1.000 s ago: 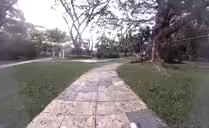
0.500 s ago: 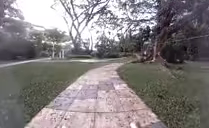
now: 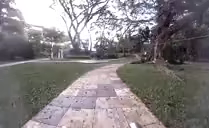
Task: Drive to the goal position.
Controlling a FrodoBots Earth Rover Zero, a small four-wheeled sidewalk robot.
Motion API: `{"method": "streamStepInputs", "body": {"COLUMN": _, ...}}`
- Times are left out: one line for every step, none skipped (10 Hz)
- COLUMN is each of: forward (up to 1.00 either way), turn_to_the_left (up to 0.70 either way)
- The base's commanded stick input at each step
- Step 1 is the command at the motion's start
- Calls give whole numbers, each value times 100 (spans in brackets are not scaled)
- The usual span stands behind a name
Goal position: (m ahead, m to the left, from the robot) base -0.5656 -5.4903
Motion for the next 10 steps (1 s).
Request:
{"method": "streamStepInputs", "body": {"forward": 70, "turn_to_the_left": -9}}
{"method": "streamStepInputs", "body": {"forward": 70, "turn_to_the_left": -2}}
{"method": "streamStepInputs", "body": {"forward": 70, "turn_to_the_left": 1}}
{"method": "streamStepInputs", "body": {"forward": 70, "turn_to_the_left": 1}}
{"method": "streamStepInputs", "body": {"forward": 70, "turn_to_the_left": 1}}
{"method": "streamStepInputs", "body": {"forward": 70, "turn_to_the_left": 1}}
{"method": "streamStepInputs", "body": {"forward": 70, "turn_to_the_left": 1}}
{"method": "streamStepInputs", "body": {"forward": 70, "turn_to_the_left": 1}}
{"method": "streamStepInputs", "body": {"forward": 70, "turn_to_the_left": 1}}
{"method": "streamStepInputs", "body": {"forward": 70, "turn_to_the_left": 1}}
